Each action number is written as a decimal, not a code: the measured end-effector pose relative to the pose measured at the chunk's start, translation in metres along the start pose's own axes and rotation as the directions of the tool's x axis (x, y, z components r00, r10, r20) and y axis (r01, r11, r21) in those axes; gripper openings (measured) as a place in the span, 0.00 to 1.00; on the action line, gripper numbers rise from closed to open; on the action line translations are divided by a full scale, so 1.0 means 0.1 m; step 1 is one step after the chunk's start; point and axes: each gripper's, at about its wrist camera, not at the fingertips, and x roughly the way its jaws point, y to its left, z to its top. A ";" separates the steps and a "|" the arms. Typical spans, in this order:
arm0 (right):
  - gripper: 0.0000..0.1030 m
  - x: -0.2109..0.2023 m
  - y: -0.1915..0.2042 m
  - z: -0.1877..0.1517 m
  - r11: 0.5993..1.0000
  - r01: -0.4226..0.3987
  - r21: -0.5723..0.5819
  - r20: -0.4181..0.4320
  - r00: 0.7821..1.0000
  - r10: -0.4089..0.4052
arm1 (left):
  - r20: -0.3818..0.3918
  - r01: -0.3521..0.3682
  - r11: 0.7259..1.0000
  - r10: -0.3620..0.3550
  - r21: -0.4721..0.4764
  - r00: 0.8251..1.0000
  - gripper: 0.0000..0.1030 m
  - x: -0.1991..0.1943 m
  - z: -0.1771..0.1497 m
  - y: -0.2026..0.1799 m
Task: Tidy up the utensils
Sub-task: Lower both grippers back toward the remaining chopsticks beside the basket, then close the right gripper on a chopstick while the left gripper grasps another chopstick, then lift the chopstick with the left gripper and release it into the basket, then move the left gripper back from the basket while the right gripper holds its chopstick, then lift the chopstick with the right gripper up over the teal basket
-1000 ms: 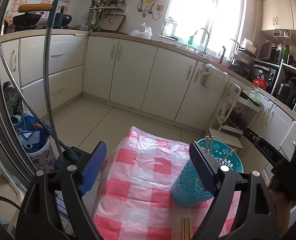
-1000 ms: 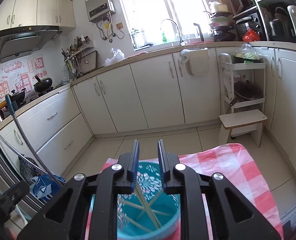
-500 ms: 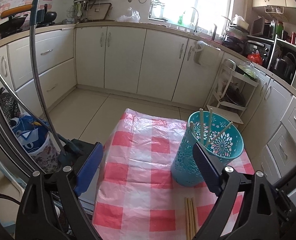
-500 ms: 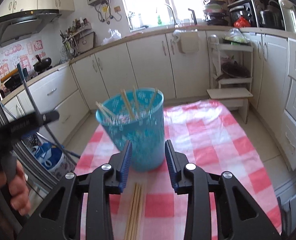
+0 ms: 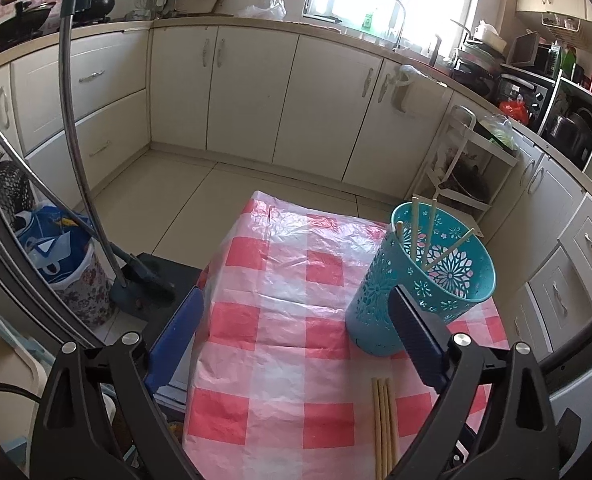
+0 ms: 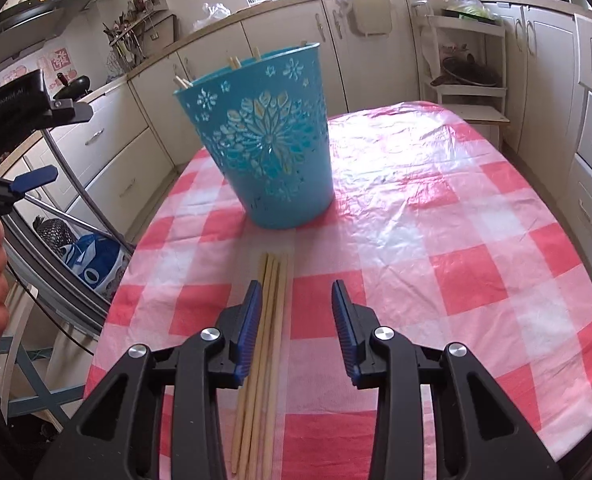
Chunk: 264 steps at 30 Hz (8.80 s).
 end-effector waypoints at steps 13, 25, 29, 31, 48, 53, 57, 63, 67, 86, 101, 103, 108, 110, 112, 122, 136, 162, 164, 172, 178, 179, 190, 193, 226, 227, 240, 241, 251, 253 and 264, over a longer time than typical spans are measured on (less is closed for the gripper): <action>0.35 0.30 0.20 -0.10 0.995 0.003 -0.095 -0.078 0.997 -0.010 | -0.115 -0.033 0.991 0.018 -0.128 0.993 0.87 0.26 -0.15 0.60; 0.35 0.55 0.18 -0.08 0.989 0.070 -0.134 -0.120 0.989 -0.086 | -0.134 -0.006 1.000 0.009 0.020 0.991 0.87 0.27 -0.25 0.26; 0.32 0.60 0.23 -0.04 0.984 0.070 -0.165 -0.120 0.989 -0.091 | -0.149 -0.006 0.998 0.014 0.057 0.989 0.87 0.31 -0.29 0.16; 0.24 0.62 0.27 -0.03 0.978 0.068 -0.196 -0.126 0.988 -0.094 | -0.160 0.000 0.997 0.012 0.073 0.987 0.87 0.34 -0.33 0.11; 0.18 0.52 -0.24 0.04 0.990 -0.084 -0.112 -0.150 0.986 0.067 | -0.304 0.055 0.960 0.033 0.276 0.952 0.87 0.77 -0.94 -0.59; 0.17 0.57 -0.08 0.03 0.976 -0.046 -0.213 -0.158 0.987 0.013 | -0.317 0.040 0.958 0.055 0.285 0.947 0.87 0.86 -0.99 -0.57; 0.12 0.62 0.00 0.04 0.957 -0.019 -0.291 -0.159 0.987 -0.029 | -0.333 0.042 0.950 0.066 0.308 0.941 0.87 0.94 -1.06 -0.63; 0.08 0.58 -0.14 0.05 0.955 -0.039 -0.294 -0.180 0.984 -0.015 | -0.345 0.048 0.935 0.082 0.352 0.935 0.87 1.02 -1.18 -0.76; 0.08 0.55 -0.21 0.04 0.961 -0.059 -0.271 -0.176 0.984 0.011 | -0.350 0.035 0.929 0.103 0.367 0.931 0.87 1.09 -1.25 -0.81; 0.09 0.52 -0.25 0.04 0.965 -0.089 -0.245 -0.188 0.981 0.043 | -0.334 0.018 0.931 0.113 0.364 0.936 0.87 1.17 -1.30 -0.84; 0.09 0.52 -0.31 0.07 0.970 -0.084 -0.229 -0.202 0.979 0.037 | -0.334 0.080 0.932 0.046 0.353 0.941 0.67 1.17 -1.31 -1.01; 0.09 0.52 -0.32 0.08 0.970 -0.081 -0.229 -0.201 0.979 0.034 | -0.328 0.092 0.929 0.034 0.360 0.944 0.54 1.16 -1.31 -1.05; 0.09 0.51 -0.35 0.08 0.971 -0.078 -0.225 -0.201 0.979 0.032 | -0.328 0.138 0.918 -0.009 0.371 0.945 0.15 1.12 -1.34 -1.15; 0.09 0.51 -0.36 0.09 0.971 -0.077 -0.226 -0.202 0.979 0.030 | -0.335 0.158 0.917 -0.028 0.367 0.942 0.06 1.12 -1.35 -1.17; 0.09 0.51 -0.35 0.09 0.970 -0.072 -0.231 -0.201 0.979 0.025 | -0.343 0.177 0.916 -0.046 0.360 0.938 0.04 1.11 -1.36 -1.18; 0.09 0.54 -0.29 0.10 0.962 -0.058 -0.267 -0.201 0.980 0.003 | -0.393 0.263 0.924 -0.141 0.277 0.909 0.04 1.01 -1.20 -0.96; 0.18 0.55 -0.25 0.09 0.964 -0.072 -0.255 -0.203 0.979 0.019 | -0.232 0.542 0.786 -0.491 0.297 0.839 0.04 0.18 -0.33 -0.83; 0.22 0.53 -0.40 0.12 0.978 -0.139 -0.156 -0.208 0.973 0.105 | 0.609 0.196 0.979 -0.118 -0.063 0.784 0.04 0.25 0.64 -1.05; 0.22 0.53 -0.41 0.12 0.978 -0.141 -0.152 -0.211 0.972 0.107 | 0.600 0.178 0.983 -0.110 -0.054 0.793 0.04 0.36 0.56 -1.12; 0.22 0.53 -0.42 0.13 0.979 -0.142 -0.149 -0.214 0.971 0.109 | 0.569 0.101 0.995 -0.077 -0.011 0.819 0.04 0.51 0.36 -1.17; 0.22 0.53 -0.40 0.13 0.978 -0.140 -0.154 -0.220 0.970 0.104 | 0.478 0.083 0.997 -0.070 -0.005 0.876 0.05 0.63 0.23 -1.06; 0.22 0.53 -0.39 0.13 0.978 -0.140 -0.157 -0.221 0.970 0.103 | 0.464 0.080 0.997 -0.070 -0.003 0.883 0.05 0.62 0.22 -1.04; 0.22 0.53 -0.36 0.11 0.974 -0.130 -0.185 -0.217 0.972 0.089 | 0.397 0.044 0.999 -0.028 -0.032 0.917 0.47 0.09 -0.14 -0.70; 0.22 0.53 -0.33 0.09 0.972 -0.117 -0.204 -0.207 0.975 0.074 | 0.376 0.046 0.998 -0.030 -0.034 0.926 0.51 0.05 -0.17 -0.64; 0.08 0.54 -0.25 0.04 0.961 0.006 -0.276 -0.140 0.989 -0.047 | 0.154 0.083 0.984 -0.108 0.157 0.982 0.81 -0.18 -0.24 -0.82; 0.08 0.54 -0.24 0.04 0.960 0.010 -0.280 -0.138 0.989 -0.051 | 0.152 0.084 0.985 -0.108 0.152 0.983 0.81 -0.19 -0.23 -0.80; 0.07 0.58 -0.23 0.06 0.962 0.041 -0.269 -0.133 0.988 -0.079 | 0.124 0.083 0.989 -0.098 0.120 0.987 0.83 -0.21 -0.19 -0.58; 0.07 0.58 -0.24 0.06 0.964 0.039 -0.264 -0.131 0.988 -0.076 | 0.122 0.082 0.990 -0.096 0.115 0.988 0.83 -0.21 -0.19 -0.56; 0.06 0.41 -0.42 0.16 0.990 -0.041 -0.139 -0.101 0.995 0.027 | 0.106 0.042 0.994 -0.053 0.096 0.993 0.87 -0.07 -0.16 -0.49; 0.06 0.30 -0.42 0.24 0.990 -0.072 -0.125 -0.063 0.996 0.065 | 0.101 0.034 0.996 -0.042 0.085 0.994 0.87 -0.03 -0.15 -0.47; 0.06 -0.11 -0.33 0.63 0.971 -0.216 -0.105 0.074 0.972 0.224 | 0.071 0.000 0.998 -0.004 0.064 0.997 0.87 0.13 -0.17 -0.45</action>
